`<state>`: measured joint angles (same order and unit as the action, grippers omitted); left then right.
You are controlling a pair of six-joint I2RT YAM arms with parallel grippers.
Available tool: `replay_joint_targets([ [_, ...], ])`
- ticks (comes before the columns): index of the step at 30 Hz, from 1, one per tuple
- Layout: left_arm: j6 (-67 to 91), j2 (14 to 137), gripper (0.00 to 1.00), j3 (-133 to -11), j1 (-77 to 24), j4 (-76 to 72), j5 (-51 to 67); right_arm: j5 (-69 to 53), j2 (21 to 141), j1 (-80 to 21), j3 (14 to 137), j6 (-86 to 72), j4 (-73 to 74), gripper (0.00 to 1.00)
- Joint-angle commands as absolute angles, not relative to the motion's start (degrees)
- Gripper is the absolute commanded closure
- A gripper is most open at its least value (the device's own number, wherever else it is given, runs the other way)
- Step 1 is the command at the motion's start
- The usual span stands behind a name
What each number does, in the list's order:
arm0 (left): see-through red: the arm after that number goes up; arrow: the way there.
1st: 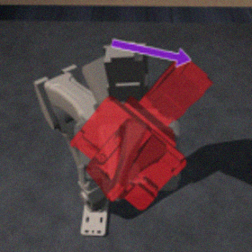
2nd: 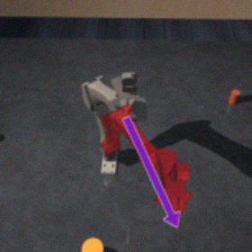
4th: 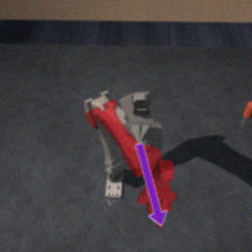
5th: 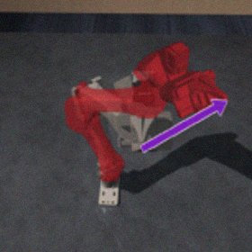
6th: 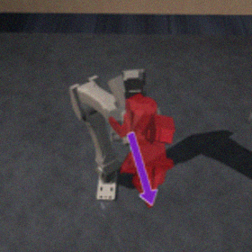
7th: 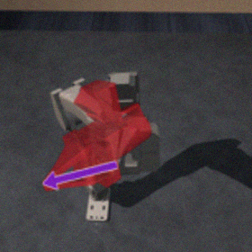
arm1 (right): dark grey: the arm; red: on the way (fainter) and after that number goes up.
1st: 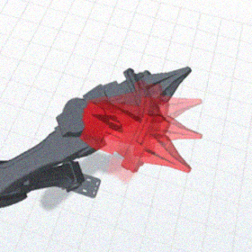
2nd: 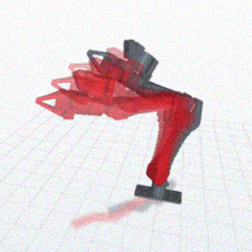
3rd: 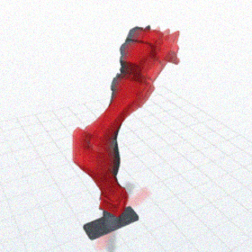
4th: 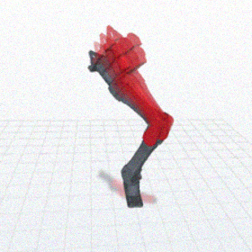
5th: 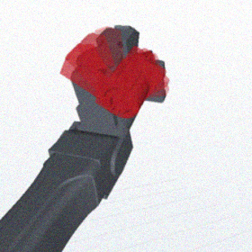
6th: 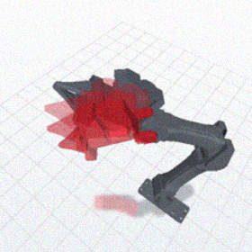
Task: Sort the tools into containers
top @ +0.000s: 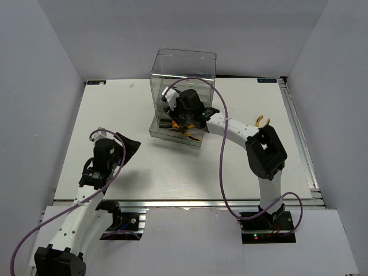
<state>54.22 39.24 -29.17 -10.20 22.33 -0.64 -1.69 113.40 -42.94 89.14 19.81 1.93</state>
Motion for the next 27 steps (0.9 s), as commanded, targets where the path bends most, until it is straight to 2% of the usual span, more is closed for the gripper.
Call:
replay_joint_targets([
  [1, 53.44, 39.55, 0.21, -29.97, -9.93, 21.45, -0.44, -2.19, 111.36, -43.07, 89.04, 18.81, -0.09, 0.5],
  [5, 53.0, 40.34, 0.21, -30.23, -9.84, 21.01, -0.44, -6.31, 107.51, -42.63, 87.54, 19.33, 3.42, 0.51],
  [7, 52.56, 40.52, 0.21, -30.5, -9.84, 21.01, -0.44, -17.71, 105.57, -41.67, 89.11, 26.48, 8.23, 0.53],
  [8, 52.3, 40.52, 0.21, -30.67, -9.84, 21.01, -0.44, -29.85, 103.64, -39.66, 90.08, 30.11, 16.44, 0.56],
  [9, 52.29, 40.52, 0.21, -30.59, -9.84, 21.01, -0.44, -35.97, 102.67, -38.33, 90.7, 33.71, 20.61, 0.58],
  [12, 52.03, 40.17, 0.21, -30.15, -9.84, 20.83, -0.7, -47.35, 98.1, -32.27, 89.48, 44.11, 31.8, 0.6],
  [20, 52.03, 40.95, 0.2, -28.57, -9.76, 18.55, -0.27, -44.13, 85.71, -12.43, 73.15, 42.64, 32.97, 0.6],
  [23, 51.86, 42.36, 0.2, -28.56, -9.76, 17.67, 0.0, -37.2, 83.5, -6.71, 68.31, 34.57, 26.13, 0.59],
  [26, 51.59, 43.59, 0.2, -28.91, -9.84, 16.96, 1.92, -25.96, 84.45, -2.57, 63.47, 22.18, 16.98, 0.58],
  [27, 51.59, 43.77, 0.2, -29.0, -9.76, 16.88, 2.02, -18.18, 85.42, -1.85, 63.37, 18.49, 15.4, 0.57],
])
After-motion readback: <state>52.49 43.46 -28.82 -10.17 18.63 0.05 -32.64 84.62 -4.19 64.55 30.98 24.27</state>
